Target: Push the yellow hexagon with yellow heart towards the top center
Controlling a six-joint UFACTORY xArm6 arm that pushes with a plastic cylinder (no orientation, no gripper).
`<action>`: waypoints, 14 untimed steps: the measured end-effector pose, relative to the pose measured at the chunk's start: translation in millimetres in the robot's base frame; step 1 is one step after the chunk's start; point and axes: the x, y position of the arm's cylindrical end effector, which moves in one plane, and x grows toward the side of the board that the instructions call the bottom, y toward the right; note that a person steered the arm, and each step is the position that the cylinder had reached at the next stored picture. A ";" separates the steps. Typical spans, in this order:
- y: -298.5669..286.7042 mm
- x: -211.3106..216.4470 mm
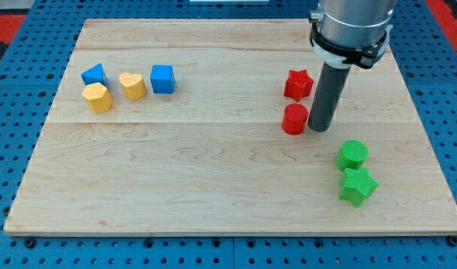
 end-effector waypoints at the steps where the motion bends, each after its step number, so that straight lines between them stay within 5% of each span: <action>1: -73.6 28.5; 3: -313.5 13.3; 4: -379.3 -19.4; 8: -370.0 -76.5; 10: -291.2 -76.6; 14: -218.6 -145.0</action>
